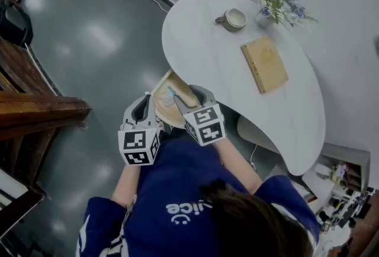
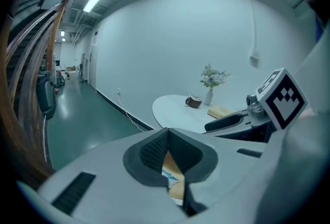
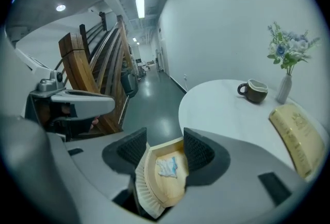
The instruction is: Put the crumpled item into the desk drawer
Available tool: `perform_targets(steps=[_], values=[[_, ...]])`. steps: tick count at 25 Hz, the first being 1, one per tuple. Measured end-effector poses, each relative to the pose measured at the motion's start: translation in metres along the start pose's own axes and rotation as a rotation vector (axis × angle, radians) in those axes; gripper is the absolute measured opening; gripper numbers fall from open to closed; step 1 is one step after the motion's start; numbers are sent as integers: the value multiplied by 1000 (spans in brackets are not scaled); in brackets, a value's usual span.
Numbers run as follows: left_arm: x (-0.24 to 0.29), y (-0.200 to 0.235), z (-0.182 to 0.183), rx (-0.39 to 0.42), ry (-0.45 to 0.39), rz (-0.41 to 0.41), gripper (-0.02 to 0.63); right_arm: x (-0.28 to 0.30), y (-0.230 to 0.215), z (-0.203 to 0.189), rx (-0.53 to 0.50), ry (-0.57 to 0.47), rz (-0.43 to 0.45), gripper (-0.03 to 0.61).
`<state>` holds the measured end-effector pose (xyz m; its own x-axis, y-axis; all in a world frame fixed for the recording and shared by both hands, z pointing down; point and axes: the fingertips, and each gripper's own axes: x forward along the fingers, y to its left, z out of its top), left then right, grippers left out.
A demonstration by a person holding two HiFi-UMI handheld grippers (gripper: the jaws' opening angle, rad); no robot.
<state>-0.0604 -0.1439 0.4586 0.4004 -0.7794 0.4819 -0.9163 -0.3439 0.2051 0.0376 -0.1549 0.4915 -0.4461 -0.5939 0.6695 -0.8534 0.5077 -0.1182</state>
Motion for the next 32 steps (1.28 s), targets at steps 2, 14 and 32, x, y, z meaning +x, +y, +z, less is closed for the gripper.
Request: perform_targets(steps=[2, 14, 32], values=[[-1, -4, 6, 18, -7, -17, 3, -8, -2, 8, 4, -29, -18, 233], [-2, -25, 38, 70, -79, -73, 3, -50, -14, 45, 6, -185, -94, 232], [-9, -38, 46, 84, -106, -76, 3, -61, -13, 50, -4, -225, -84, 57]])
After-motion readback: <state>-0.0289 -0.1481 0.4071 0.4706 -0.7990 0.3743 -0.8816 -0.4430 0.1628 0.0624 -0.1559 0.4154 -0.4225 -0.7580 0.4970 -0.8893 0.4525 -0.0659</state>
